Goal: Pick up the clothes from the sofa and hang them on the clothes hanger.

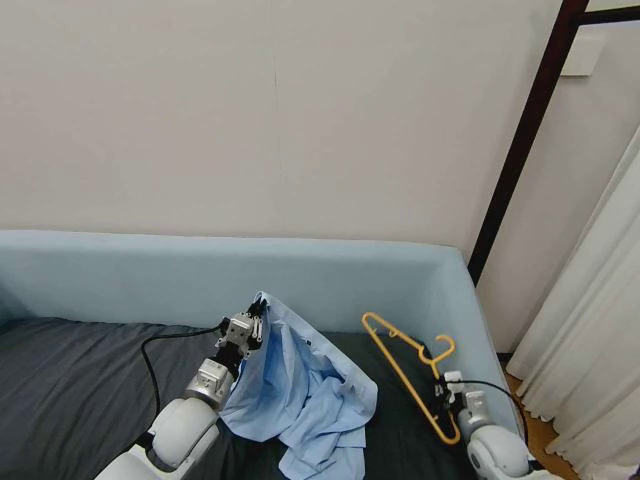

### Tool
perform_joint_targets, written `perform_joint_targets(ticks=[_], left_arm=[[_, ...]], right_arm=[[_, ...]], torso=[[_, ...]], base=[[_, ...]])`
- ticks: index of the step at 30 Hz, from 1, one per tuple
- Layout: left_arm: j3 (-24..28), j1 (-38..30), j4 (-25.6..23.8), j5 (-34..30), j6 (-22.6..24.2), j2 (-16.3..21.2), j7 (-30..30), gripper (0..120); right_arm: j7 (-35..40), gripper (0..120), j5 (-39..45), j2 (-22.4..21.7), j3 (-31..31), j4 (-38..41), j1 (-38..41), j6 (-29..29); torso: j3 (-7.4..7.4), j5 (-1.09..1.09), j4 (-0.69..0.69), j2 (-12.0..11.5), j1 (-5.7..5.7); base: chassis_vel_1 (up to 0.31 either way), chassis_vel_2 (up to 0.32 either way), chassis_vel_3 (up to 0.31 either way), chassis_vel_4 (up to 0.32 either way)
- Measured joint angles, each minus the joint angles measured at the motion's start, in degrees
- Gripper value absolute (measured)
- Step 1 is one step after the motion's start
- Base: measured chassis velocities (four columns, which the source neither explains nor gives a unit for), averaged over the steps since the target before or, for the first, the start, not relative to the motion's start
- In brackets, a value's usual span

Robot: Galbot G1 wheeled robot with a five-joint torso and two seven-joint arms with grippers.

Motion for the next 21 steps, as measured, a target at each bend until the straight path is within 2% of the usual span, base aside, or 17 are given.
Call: perform_joint_targets(ticks=[5,9,11,15,21], left_arm=[[-0.22,0.13,-0.48,-0.24,-0.02,0.09,0.17,0],[-1.41,0.58,-1.52,-1.73,-0.04,0.42,0.43,0],[-1.77,0.75,-1.76,-1.98,-0.05,0.46,0.48,0],[-2.35,1.02,-2.62,-2.78,0.42,0.72,0.11,0],[-2.56,1.12,-3.14,-3.25,0.81,0.84,-0.09,0]], right_arm=[[0.69,5,-5.46,-2.76,1.45,7.84,-2.73,3.07],[-1.85,5,-17.29,-6.59,2.44,17.39,-11.05,8.46],[-1.97,5,-19.7,-6.85,2.37,17.94,-12.58,9.72],[-1.63,5,-33.1,-6.15,1.46,17.07,-19.44,16.89],[-0.12,5,-40.3,-5.39,0.66,18.31,-23.33,19.25]], torso=[[0.0,0.0,0.0,0.0,0.0],[-0.01,0.0,-0.02,0.01,-0.01],[-0.01,-0.01,-0.01,0.01,-0.01],[-0.01,0.01,-0.02,0.0,-0.01],[-0.01,0.01,-0.01,0.01,-0.01]], base=[[0.0,0.0,0.0,0.0],[0.0,0.0,0.0,0.0],[0.0,0.0,0.0,0.0],[0.0,0.0,0.0,0.0],[0.0,0.0,0.0,0.0]])
